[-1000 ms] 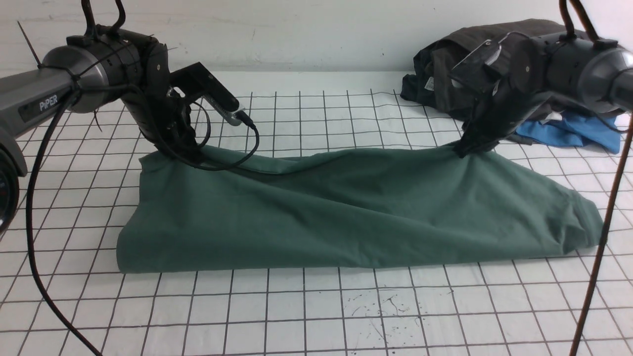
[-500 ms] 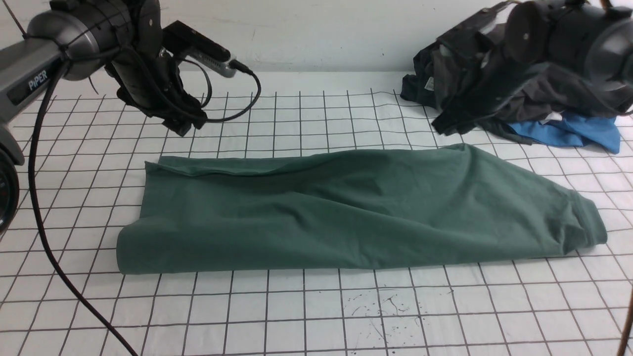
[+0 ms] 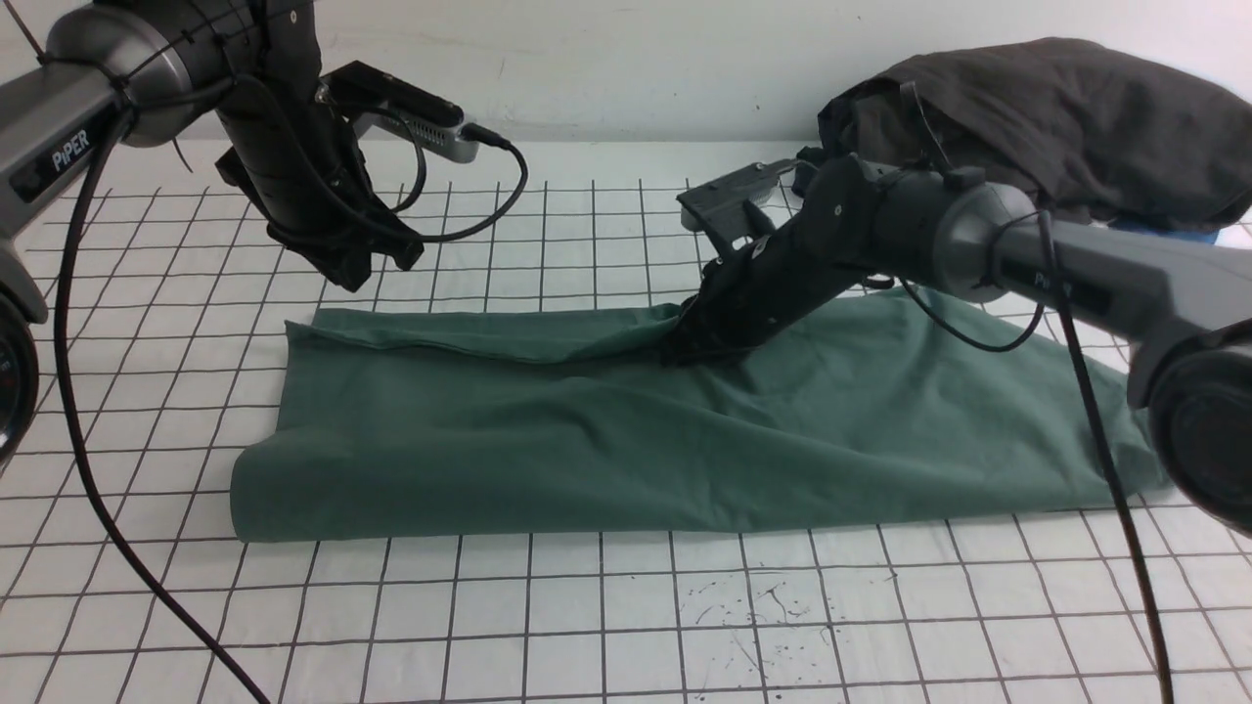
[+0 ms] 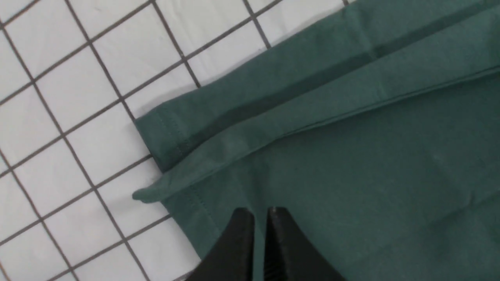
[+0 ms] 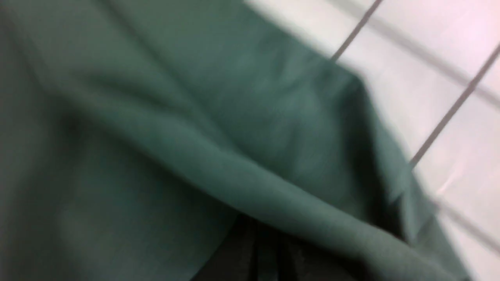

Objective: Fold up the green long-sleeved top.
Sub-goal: Use both arms to drag the lower edge of the fabric forward and fold it over the upper edge, then use the right arm to clamp the right edge of the fabric

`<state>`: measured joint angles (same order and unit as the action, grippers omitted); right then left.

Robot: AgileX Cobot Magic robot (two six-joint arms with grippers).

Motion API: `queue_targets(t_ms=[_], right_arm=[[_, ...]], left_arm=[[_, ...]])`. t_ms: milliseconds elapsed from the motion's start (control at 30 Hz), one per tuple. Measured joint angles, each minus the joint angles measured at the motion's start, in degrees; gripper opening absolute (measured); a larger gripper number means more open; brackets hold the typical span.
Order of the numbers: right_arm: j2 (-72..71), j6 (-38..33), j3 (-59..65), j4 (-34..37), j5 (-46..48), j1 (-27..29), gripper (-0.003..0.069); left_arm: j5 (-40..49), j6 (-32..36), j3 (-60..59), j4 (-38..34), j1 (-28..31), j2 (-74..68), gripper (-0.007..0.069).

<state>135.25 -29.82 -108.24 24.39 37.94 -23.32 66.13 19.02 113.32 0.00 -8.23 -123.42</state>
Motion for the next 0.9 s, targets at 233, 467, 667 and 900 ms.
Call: queue_targets(t_ms=[233,467,667,900], right_arm=[[0.46,7.46,0.0,0.19,-10.92,1.52,0.0078],[-3.74,9.31,0.06,-0.8,-3.1,6.02,0.0077],[-16.44,9.67,0.0,-8.99,9.67,11.35,0.0077],[-24.31,10.26,0.47,-13.89,30.32,17.86,0.0077]], left_arm=[[0.0,0.95,-0.12,-0.79,0.0,-0.6,-0.0008],[0.93,0.95,-0.3,-0.92,0.0,-2.72,-0.0008],[3.6,1.0,-0.68,-2.86,0.04,-1.61,-0.0008],[3.66,1.0,-12.65,-5.63,0.07,-0.01,-0.0008]])
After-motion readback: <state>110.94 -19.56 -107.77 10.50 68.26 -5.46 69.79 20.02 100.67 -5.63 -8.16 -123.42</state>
